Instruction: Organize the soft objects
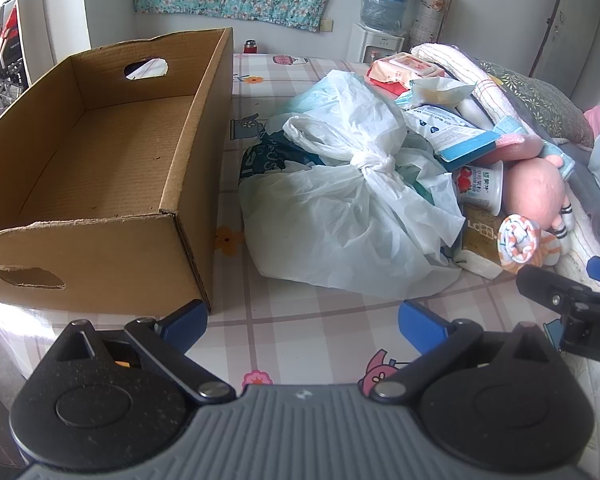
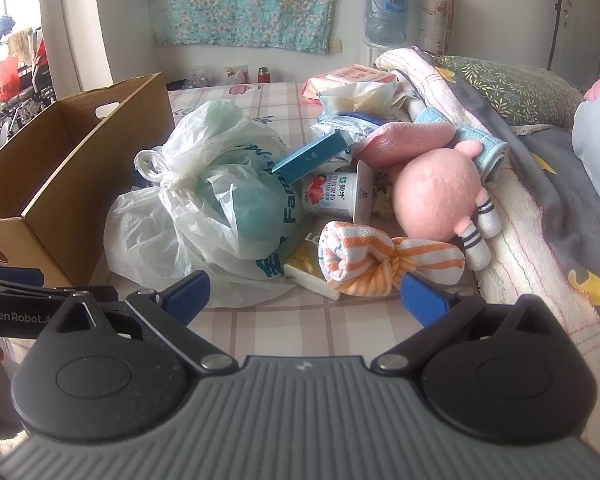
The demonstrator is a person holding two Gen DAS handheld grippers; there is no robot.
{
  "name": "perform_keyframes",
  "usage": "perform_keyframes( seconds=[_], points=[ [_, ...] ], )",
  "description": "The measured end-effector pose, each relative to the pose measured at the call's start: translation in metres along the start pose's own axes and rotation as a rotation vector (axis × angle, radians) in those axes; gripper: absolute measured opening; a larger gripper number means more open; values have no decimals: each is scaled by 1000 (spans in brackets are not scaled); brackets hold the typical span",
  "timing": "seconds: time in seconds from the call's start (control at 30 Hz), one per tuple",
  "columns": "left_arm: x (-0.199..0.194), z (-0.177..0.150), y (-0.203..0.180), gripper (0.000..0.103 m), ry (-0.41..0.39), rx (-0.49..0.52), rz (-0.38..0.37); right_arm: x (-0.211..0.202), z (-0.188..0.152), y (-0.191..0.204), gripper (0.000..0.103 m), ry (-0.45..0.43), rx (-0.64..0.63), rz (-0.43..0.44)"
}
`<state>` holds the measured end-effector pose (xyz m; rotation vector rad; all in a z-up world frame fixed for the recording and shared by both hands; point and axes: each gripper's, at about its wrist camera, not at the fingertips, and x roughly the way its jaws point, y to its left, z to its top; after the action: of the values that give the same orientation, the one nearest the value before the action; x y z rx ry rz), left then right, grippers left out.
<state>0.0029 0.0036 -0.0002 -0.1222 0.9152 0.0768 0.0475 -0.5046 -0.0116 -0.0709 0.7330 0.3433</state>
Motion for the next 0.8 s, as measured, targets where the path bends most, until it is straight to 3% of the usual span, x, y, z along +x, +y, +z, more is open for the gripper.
perform_keyframes(
  seconds=[0.8],
  points=[
    [2,-3,2,102,4,-1,1,1,0,1,102,3,2,0]
  ],
)
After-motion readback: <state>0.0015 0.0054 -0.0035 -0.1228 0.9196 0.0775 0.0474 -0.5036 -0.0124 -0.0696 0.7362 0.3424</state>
